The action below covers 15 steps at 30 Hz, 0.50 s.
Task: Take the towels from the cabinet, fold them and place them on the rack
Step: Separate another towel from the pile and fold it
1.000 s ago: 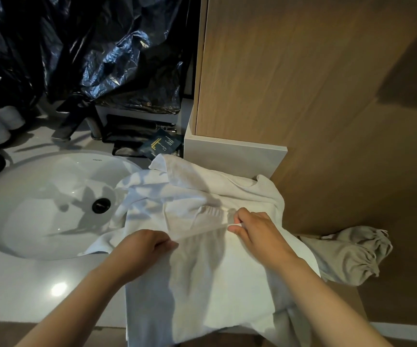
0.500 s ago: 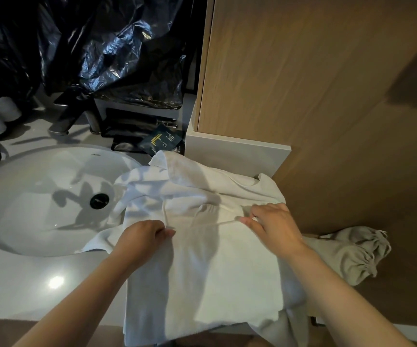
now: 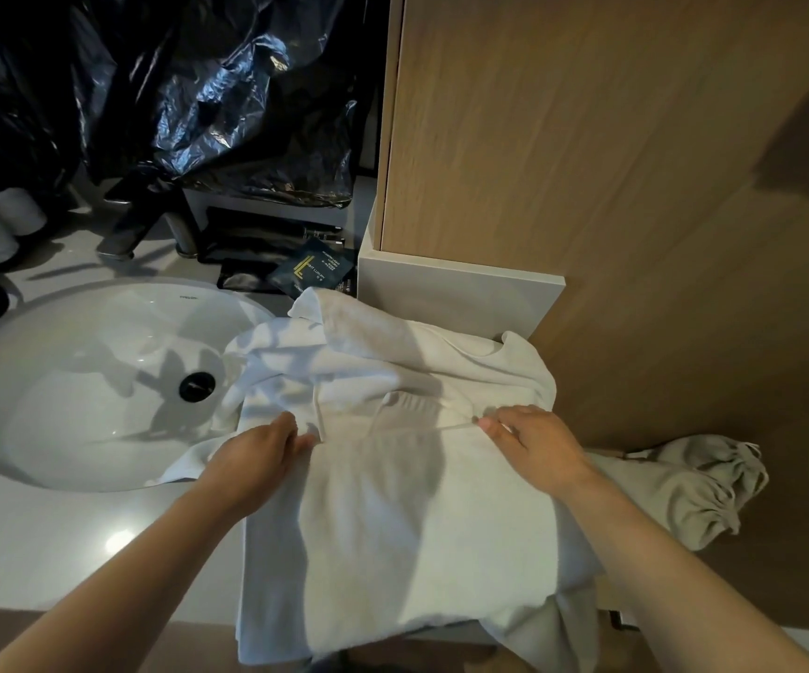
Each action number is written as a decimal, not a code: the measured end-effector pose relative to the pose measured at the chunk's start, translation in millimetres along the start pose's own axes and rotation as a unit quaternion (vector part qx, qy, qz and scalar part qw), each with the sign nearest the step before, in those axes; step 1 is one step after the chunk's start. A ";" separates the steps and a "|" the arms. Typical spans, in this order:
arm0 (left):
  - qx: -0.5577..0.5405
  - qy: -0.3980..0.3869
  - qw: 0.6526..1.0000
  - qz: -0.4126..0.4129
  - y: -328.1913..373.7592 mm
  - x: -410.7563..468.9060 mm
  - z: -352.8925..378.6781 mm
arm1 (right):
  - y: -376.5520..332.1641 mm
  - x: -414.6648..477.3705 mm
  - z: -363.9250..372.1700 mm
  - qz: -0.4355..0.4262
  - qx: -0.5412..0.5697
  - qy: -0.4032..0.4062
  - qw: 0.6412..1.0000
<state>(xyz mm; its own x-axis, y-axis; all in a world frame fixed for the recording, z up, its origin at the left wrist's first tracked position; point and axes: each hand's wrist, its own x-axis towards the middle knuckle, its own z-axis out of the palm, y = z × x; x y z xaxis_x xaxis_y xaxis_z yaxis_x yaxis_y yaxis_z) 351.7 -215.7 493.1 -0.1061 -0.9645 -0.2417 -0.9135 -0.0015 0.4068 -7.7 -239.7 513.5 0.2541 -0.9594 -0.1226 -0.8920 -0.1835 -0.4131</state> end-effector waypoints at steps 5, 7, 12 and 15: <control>0.021 0.006 1.000 0.007 -2.7 -2.7 -1.8 | 16.3 -6.5 -30.1 0.005 -0.062 0.050 0.997; 0.048 -0.001 0.999 -0.009 2.9 -3.4 -3.7 | 17.8 -11.4 -44.7 0.082 -0.017 0.028 0.996; 0.109 0.068 0.990 0.063 61.6 0.4 -10.6 | 18.2 -33.0 -42.9 0.233 0.250 0.077 0.937; 0.048 0.116 0.982 0.140 114.5 3.9 -10.3 | 20.5 -53.9 -36.6 0.269 0.328 0.070 0.903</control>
<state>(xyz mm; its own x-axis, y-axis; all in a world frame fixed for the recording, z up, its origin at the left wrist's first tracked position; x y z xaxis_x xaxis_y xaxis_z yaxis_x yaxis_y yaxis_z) 250.8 -222.3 547.8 -0.2765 -0.9578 0.0791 -0.8951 0.2866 0.3415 -53.3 -199.5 544.6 -0.2415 -0.8976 -0.3688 -0.4465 0.4403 -0.7790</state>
